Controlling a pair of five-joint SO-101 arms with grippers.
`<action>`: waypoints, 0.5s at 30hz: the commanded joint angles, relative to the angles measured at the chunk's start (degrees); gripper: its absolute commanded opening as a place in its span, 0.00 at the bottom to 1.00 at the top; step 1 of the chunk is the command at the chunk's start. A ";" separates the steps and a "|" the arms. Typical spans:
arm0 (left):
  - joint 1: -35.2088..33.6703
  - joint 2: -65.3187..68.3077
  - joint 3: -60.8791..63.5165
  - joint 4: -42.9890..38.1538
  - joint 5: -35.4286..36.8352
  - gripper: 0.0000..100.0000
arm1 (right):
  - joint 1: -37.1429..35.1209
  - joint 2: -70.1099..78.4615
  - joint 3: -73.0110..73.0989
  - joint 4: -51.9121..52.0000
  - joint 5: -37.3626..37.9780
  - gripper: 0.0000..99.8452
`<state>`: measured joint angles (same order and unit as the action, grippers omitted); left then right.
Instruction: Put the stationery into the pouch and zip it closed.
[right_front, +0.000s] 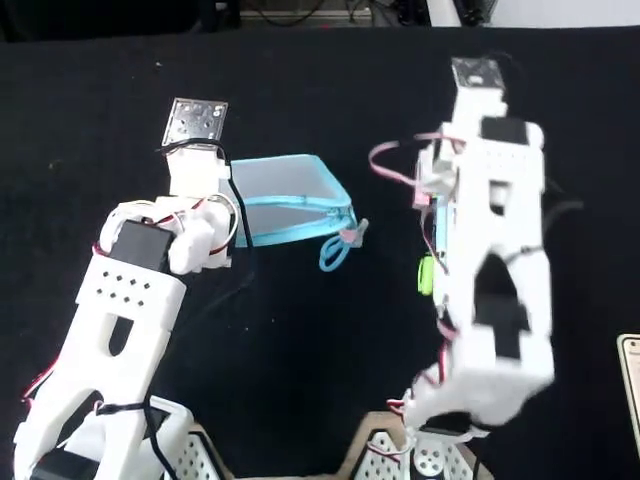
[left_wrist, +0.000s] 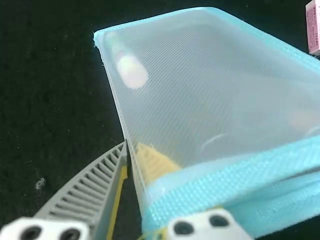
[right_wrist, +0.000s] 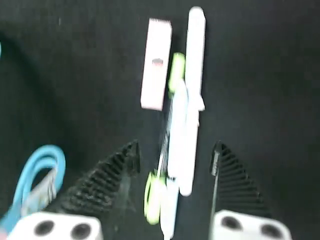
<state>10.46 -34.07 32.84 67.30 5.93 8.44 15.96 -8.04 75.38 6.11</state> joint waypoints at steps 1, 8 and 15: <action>0.92 0.62 1.80 0.00 0.53 0.03 | -2.81 9.80 -15.16 0.70 -0.70 0.23; 0.92 0.53 1.80 0.00 0.53 0.03 | -3.96 26.95 -34.59 3.78 -0.70 0.23; 0.92 0.44 1.80 0.00 0.53 0.03 | -4.40 39.43 -52.88 9.14 -0.70 0.23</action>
<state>10.46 -34.07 32.84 67.30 5.93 5.27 53.93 -51.30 82.33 6.11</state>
